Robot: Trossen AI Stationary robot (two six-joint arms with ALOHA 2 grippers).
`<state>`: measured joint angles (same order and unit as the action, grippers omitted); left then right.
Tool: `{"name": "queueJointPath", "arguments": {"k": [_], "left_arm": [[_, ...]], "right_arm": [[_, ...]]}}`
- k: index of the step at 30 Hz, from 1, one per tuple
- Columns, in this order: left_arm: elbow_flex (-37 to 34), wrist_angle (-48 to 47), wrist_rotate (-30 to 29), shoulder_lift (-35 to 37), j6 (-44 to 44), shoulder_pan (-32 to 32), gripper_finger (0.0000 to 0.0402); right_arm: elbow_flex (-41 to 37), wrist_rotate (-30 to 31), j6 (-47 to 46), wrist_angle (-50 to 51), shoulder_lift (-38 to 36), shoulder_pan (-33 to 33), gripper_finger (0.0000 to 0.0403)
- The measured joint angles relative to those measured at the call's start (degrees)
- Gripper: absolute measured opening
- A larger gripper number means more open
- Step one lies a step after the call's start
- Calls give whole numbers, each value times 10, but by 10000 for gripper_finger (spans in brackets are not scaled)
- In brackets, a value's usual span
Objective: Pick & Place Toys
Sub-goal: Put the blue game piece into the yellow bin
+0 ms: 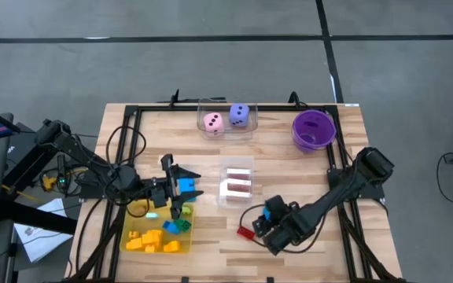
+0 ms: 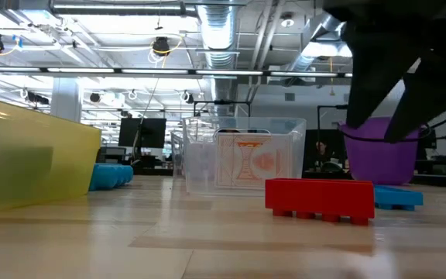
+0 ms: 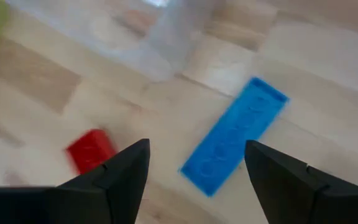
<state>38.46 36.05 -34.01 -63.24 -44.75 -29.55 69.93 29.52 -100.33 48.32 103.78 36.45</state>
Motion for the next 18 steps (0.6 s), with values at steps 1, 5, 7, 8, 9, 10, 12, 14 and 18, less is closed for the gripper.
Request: {"name": "queueJointPath", "arguments": {"k": [1,5,7,8,9,10,12,14,18], "left_arm": [[0,1,0,0,2,0,222],[0,0,4,0,4,-4,222],[0,1,5,0,6,-7,222],[0,2,10,0,6,-9,222],[0,1,14,0,7,-9,222],[0,0,16,0,7,-11,222],[0,0,24,0,7,-13,222],[0,-1,26,0,7,-13,222],[0,-2,26,0,13,-13,222]], "right_arm": [[10,-2,-9,12,11,1,256],[36,-25,-27,45,51,1,256],[51,-35,-27,51,66,-3,256],[56,-42,-27,65,72,-4,256],[60,-44,-27,74,77,-6,256],[64,-44,-26,76,82,-9,256],[66,-44,-26,79,88,-11,256],[66,-44,-26,81,90,-16,256],[66,-41,-24,77,90,-18,256]]}}
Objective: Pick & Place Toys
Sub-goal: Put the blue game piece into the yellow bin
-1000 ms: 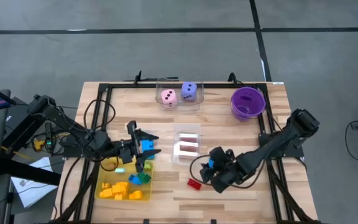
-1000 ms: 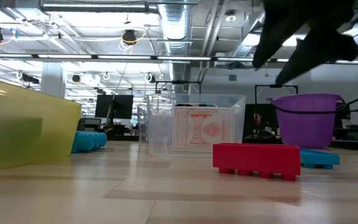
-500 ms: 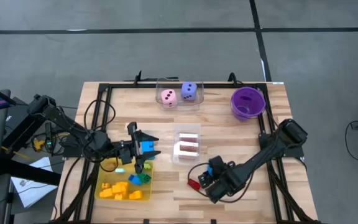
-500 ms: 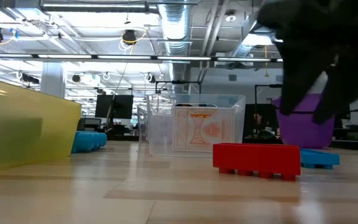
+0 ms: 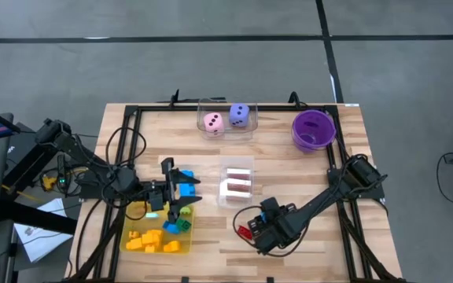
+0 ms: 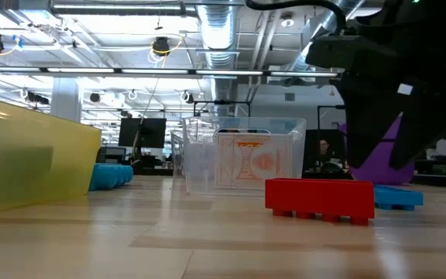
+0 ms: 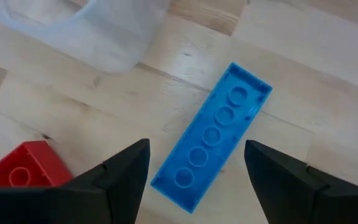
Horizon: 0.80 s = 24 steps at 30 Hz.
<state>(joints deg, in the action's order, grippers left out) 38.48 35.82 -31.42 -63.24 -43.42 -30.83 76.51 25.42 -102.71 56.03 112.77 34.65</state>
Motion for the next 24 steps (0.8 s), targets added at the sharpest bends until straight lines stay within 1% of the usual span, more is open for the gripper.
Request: {"name": "queueJointPath", "arguments": {"k": [4,7,13,16,24], "left_arm": [[0,0,0,0,0,0,222],[0,0,0,0,0,0,222],[0,0,0,0,2,0,222],[0,0,0,0,2,0,222],[0,-3,0,0,2,0,222]], "right_arm": [[0,15,7,-24,0,0,256],[0,16,13,-43,17,1,256],[0,7,22,-34,29,6,256],[0,20,6,-19,25,13,256],[0,17,-15,-6,27,23,256]]}}
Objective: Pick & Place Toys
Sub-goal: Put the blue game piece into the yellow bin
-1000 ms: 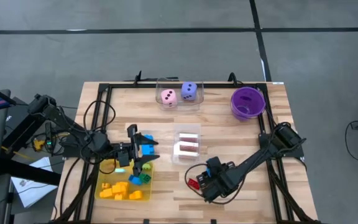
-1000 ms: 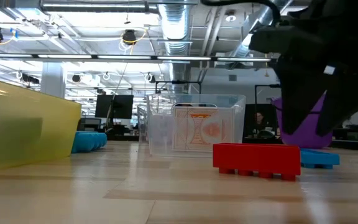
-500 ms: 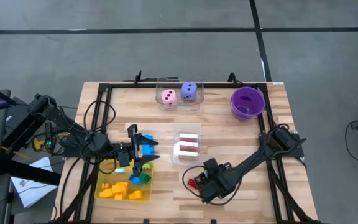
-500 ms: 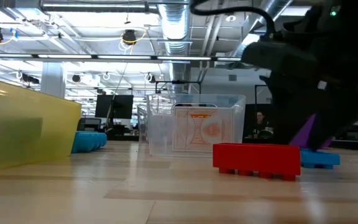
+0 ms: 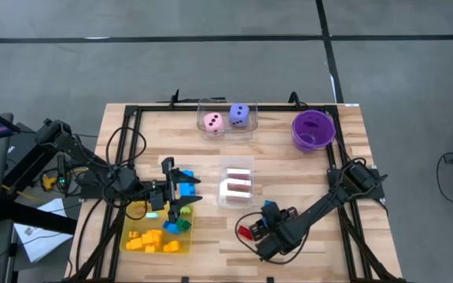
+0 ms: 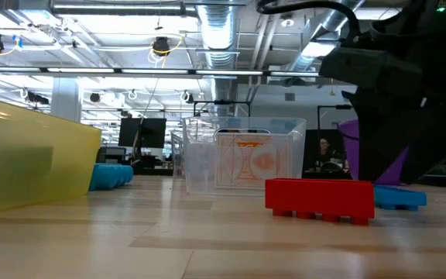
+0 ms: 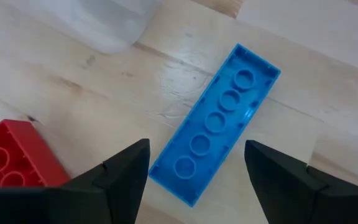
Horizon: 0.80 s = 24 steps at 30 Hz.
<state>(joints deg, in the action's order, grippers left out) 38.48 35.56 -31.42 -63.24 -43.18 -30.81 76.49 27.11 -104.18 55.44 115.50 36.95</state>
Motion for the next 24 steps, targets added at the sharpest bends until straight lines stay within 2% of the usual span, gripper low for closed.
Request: {"name": "queueJointPath", "arguments": {"k": [16,24], "left_arm": [[0,0,0,0,0,0,222],[0,0,0,0,1,0,222]], "right_arm": [[-2,15,-4,-12,0,2,256],[-46,13,-16,-47,0,1,256]]}}
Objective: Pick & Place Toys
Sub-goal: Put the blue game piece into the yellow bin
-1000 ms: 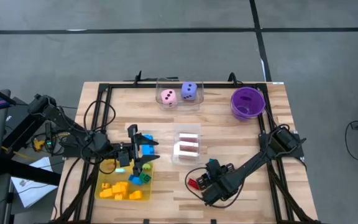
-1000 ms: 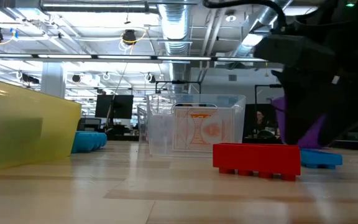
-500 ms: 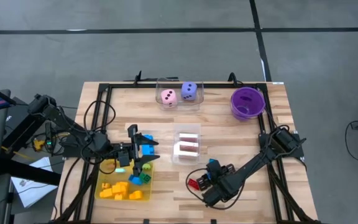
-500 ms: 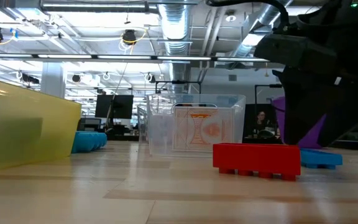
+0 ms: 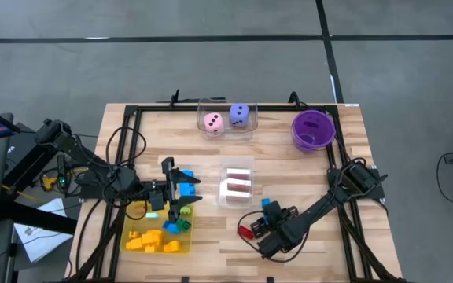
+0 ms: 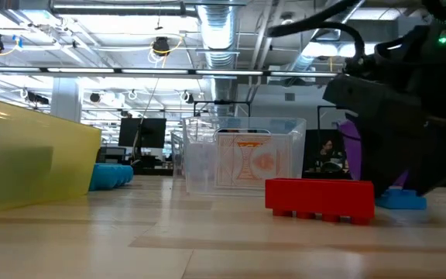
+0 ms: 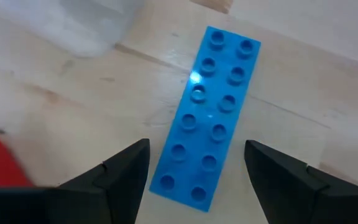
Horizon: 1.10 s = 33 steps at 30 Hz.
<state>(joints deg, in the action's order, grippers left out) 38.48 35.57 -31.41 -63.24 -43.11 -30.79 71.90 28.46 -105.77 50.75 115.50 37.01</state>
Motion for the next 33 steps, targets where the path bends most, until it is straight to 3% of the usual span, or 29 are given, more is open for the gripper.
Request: {"name": "queueJointPath", "arguments": {"k": [33], "left_arm": [[0,-2,0,0,1,0,222]], "right_arm": [[-1,-67,15,43,-2,1,253]]}}
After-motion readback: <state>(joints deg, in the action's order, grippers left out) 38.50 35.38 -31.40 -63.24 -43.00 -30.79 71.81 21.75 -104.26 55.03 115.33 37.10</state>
